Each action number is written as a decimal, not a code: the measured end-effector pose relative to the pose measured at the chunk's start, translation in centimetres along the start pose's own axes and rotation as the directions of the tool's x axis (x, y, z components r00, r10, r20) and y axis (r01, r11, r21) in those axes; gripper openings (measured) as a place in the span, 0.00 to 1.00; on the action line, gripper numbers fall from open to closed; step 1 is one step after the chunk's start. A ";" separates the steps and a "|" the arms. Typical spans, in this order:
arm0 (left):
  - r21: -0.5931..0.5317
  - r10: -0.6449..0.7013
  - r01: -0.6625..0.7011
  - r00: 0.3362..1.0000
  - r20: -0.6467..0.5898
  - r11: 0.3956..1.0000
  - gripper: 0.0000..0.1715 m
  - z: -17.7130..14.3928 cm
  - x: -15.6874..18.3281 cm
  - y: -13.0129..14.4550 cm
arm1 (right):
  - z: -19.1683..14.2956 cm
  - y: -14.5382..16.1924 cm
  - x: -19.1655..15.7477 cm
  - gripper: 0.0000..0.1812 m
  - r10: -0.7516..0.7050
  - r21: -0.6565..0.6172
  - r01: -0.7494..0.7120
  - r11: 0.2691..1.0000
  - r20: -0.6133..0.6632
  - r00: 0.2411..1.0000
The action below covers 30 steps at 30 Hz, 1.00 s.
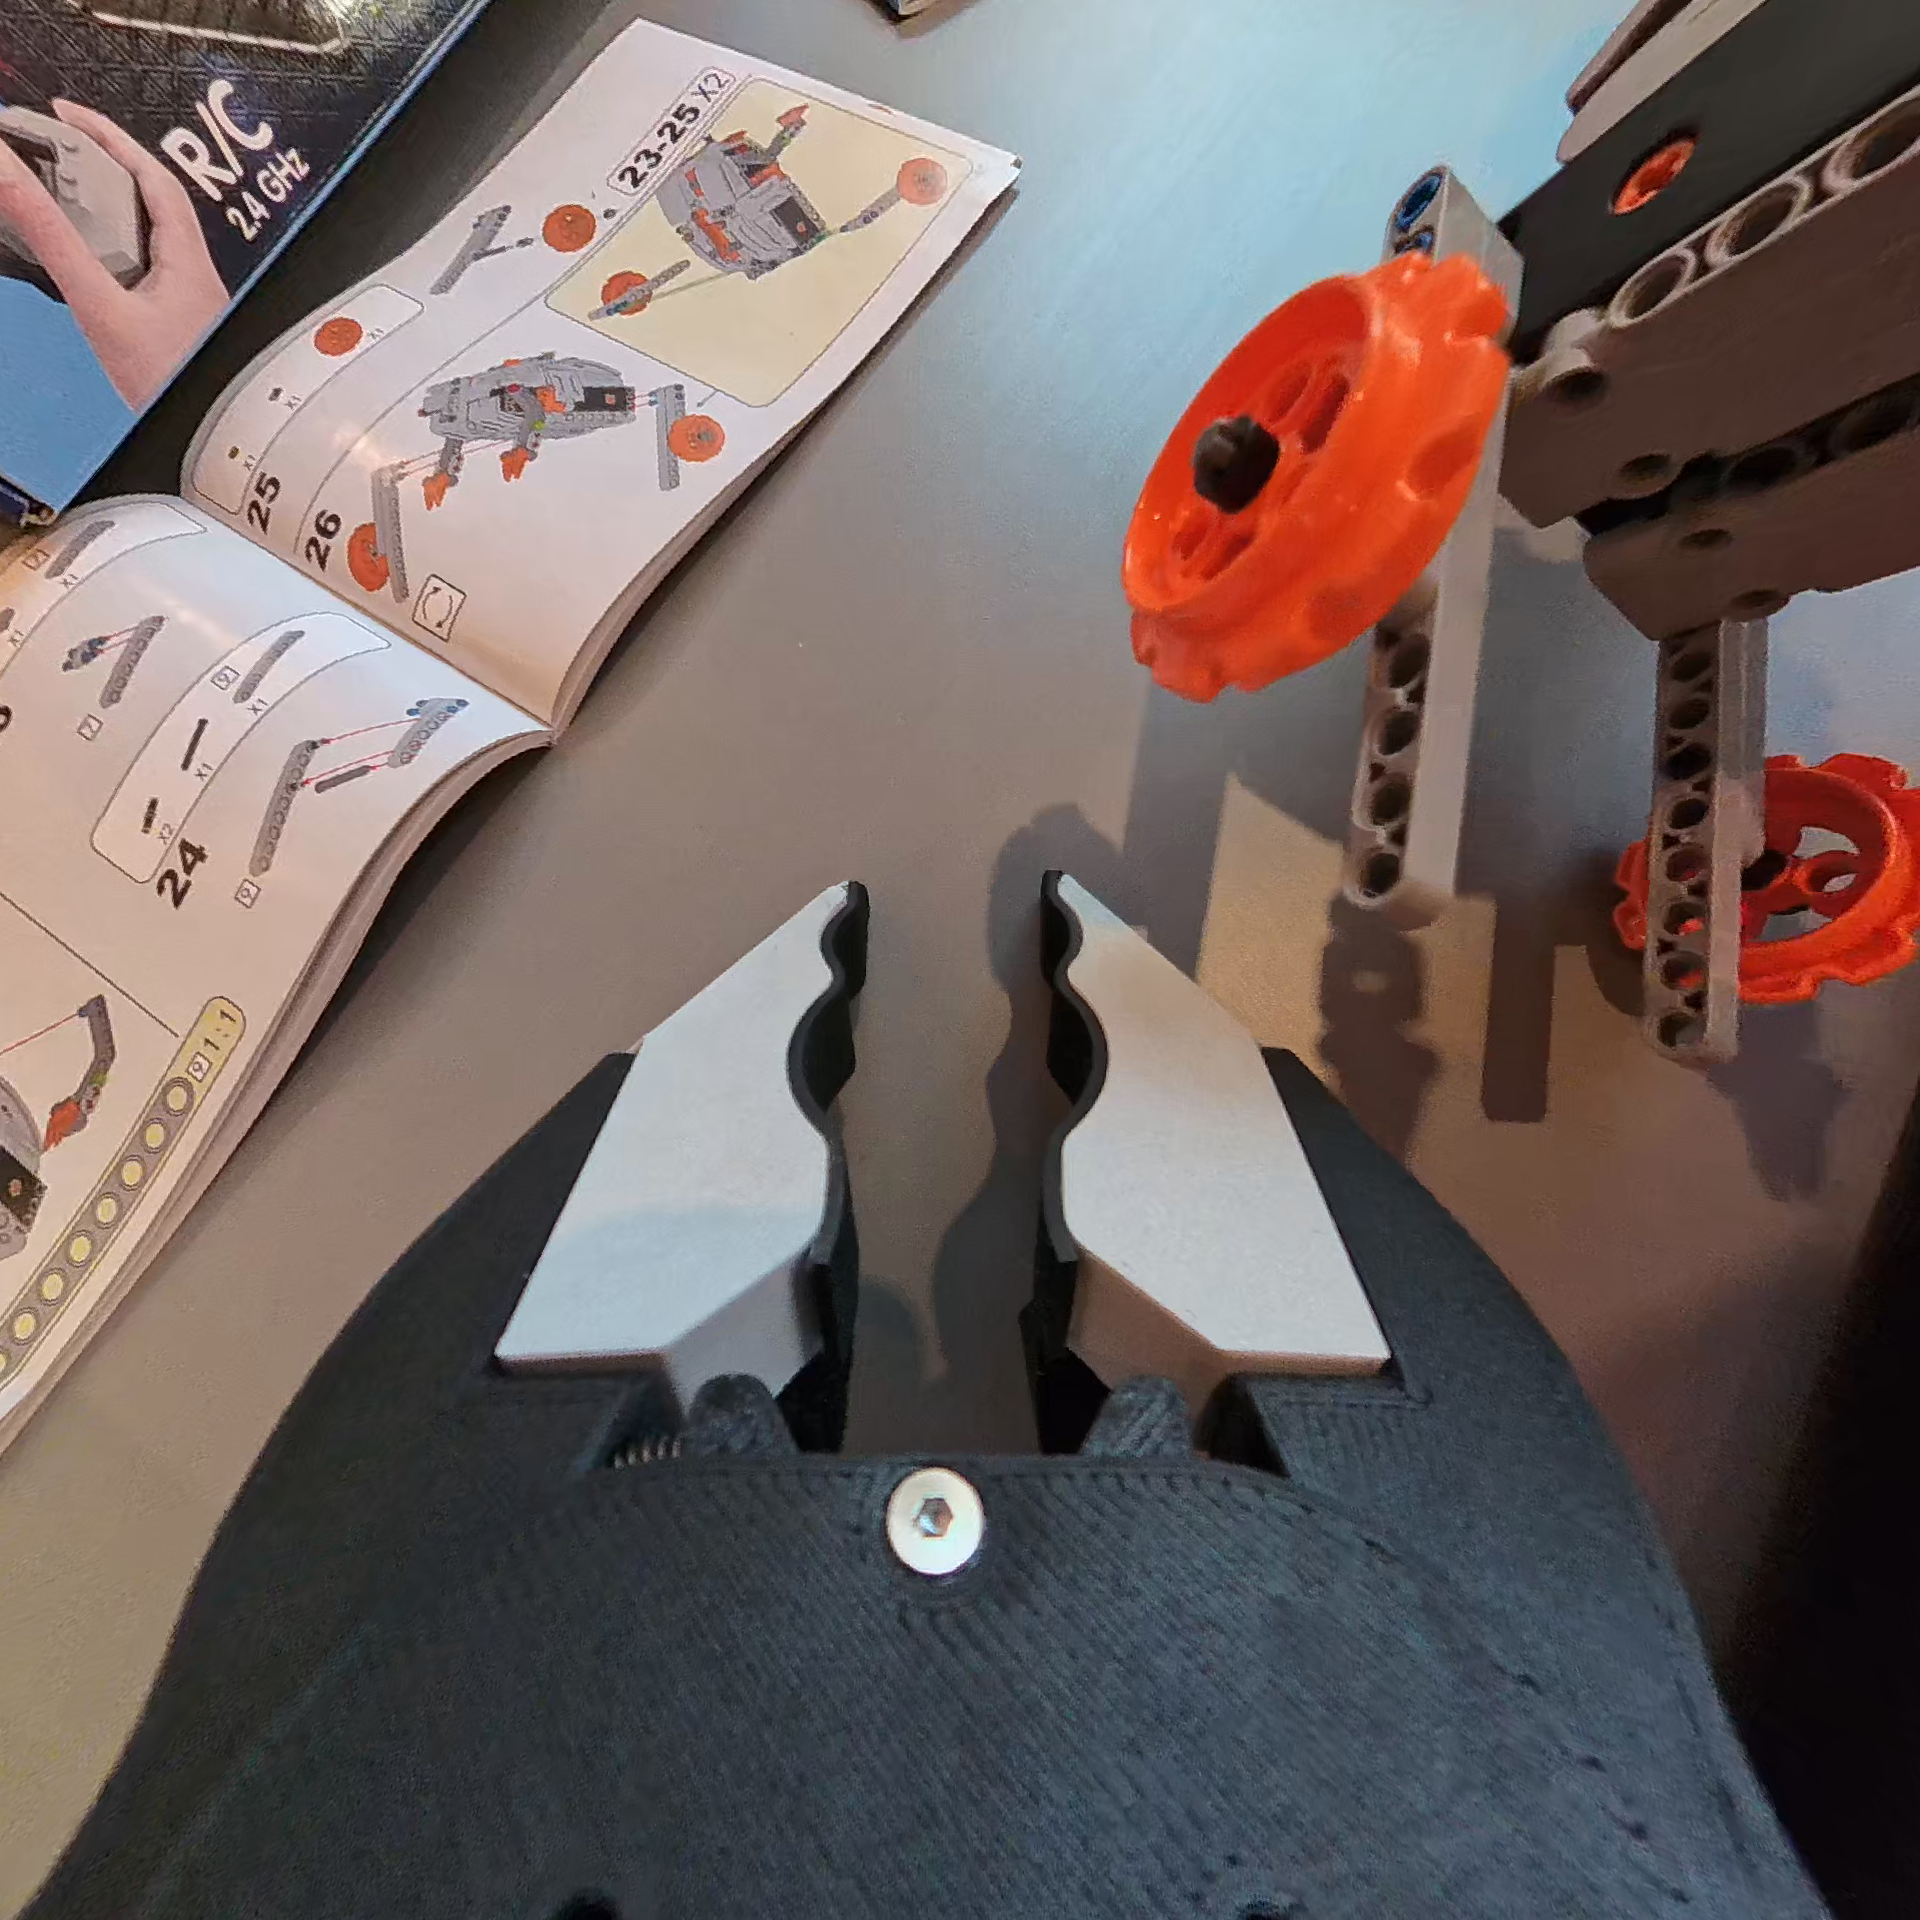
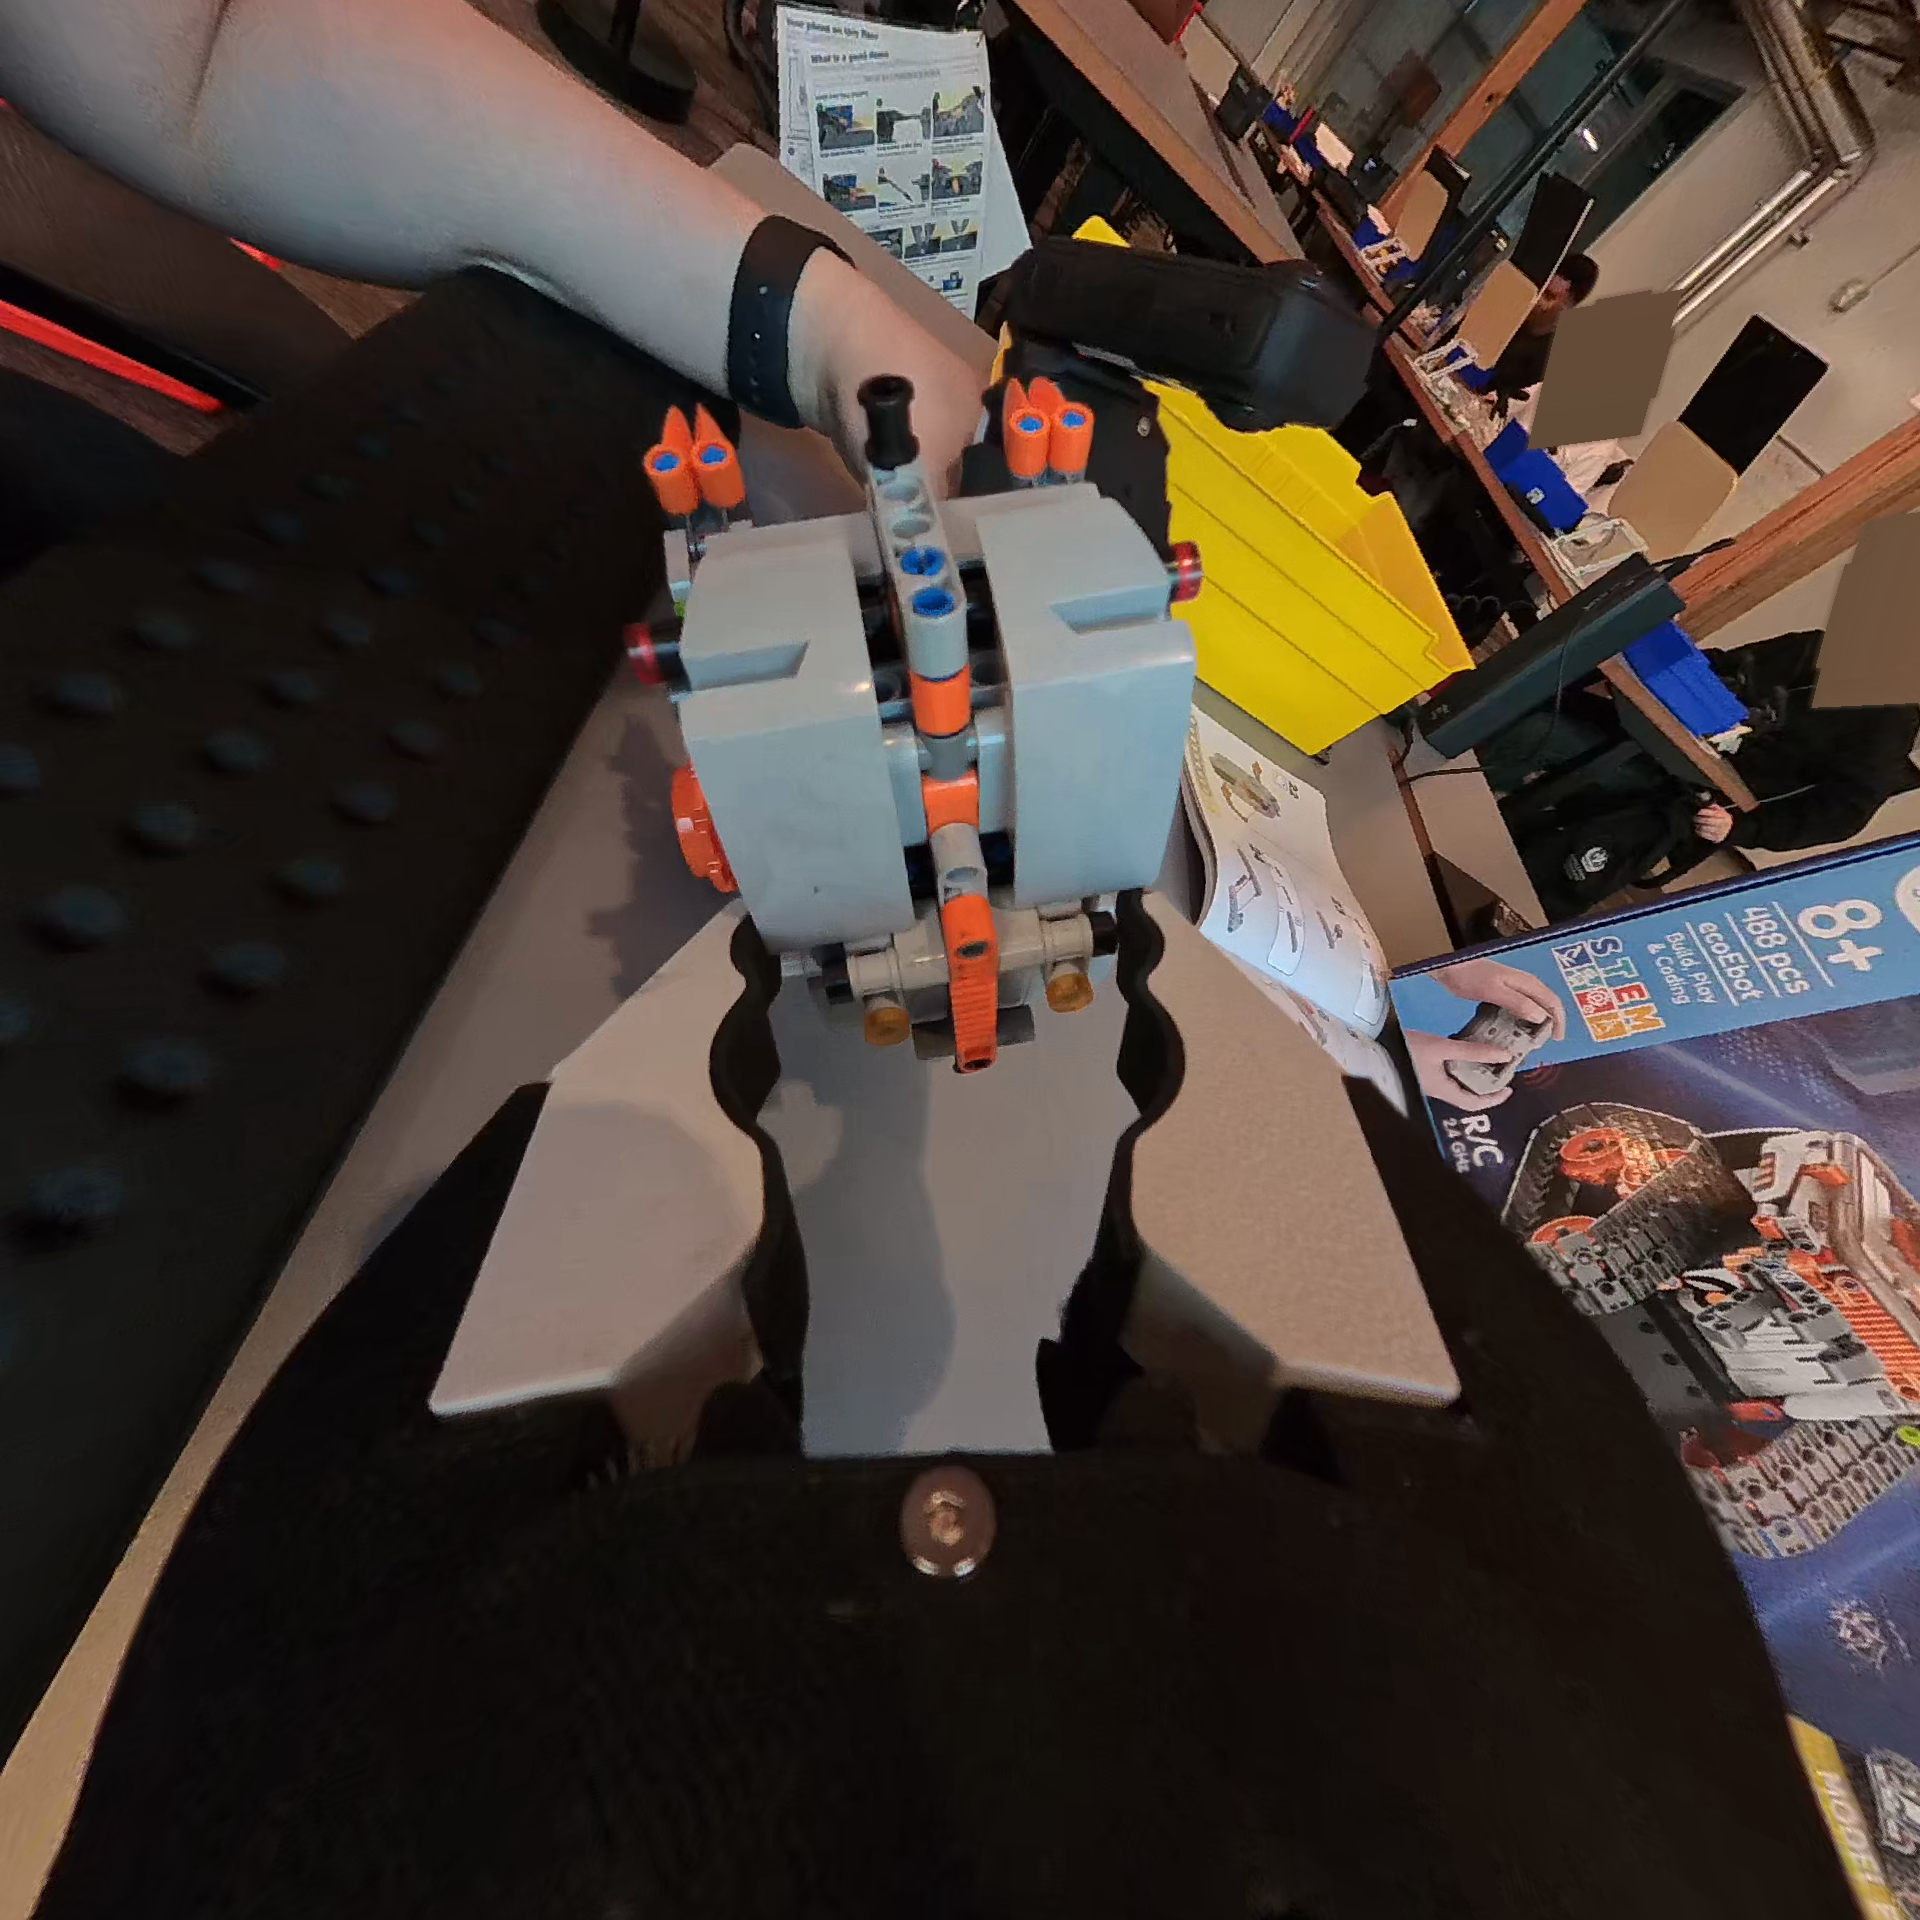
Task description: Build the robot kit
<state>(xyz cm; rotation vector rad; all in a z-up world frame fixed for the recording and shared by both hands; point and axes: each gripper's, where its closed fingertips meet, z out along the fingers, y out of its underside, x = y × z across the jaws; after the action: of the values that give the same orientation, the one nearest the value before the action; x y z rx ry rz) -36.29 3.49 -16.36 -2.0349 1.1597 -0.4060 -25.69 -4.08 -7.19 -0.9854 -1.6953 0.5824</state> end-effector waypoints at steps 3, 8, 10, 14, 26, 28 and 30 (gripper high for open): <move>-0.001 0.002 -0.002 1.000 0.002 1.000 0.19 0.0 0.0 0.0 | 0.0 0.2 0.0 0.36 -0.005 -0.004 0.005 1.000 -0.004 1.000; -0.002 0.008 -0.008 1.000 0.004 1.000 0.19 0.0 0.0 0.0 | 0.0 -0.1 -0.2 0.35 -0.057 -0.014 0.057 0.998 -0.014 0.998; -0.002 0.009 -0.009 1.000 0.004 1.000 0.19 -0.1 0.0 0.0 | -0.1 -0.3 -0.3 0.35 -0.078 -0.012 0.078 0.997 -0.018 0.997; -0.002 0.014 -0.014 1.000 0.005 1.000 0.19 -0.1 0.0 0.0 | -0.1 -0.5 -0.4 0.35 -0.124 -0.027 0.124 0.992 -0.027 0.992; -0.001 0.010 -0.010 1.000 0.002 1.000 0.19 -0.1 0.0 0.0 | -0.1 0.6 0.4 0.35 0.021 -0.026 -0.021 0.999 -0.023 1.000; -0.001 0.009 -0.009 1.000 0.002 1.000 0.19 -0.1 0.0 0.0 | -0.3 0.8 0.7 0.35 0.074 -0.012 -0.075 0.997 -0.019 0.997; -0.002 0.010 -0.010 1.000 0.003 1.000 0.19 -0.1 0.0 0.0 | -0.3 1.4 1.1 0.35 0.137 -0.020 -0.137 0.990 -0.012 0.991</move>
<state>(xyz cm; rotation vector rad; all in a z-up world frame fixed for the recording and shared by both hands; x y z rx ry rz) -36.34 3.45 -16.33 -2.0295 1.1690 -0.3974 -25.05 -2.49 -7.56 -1.1239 -1.6358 0.6489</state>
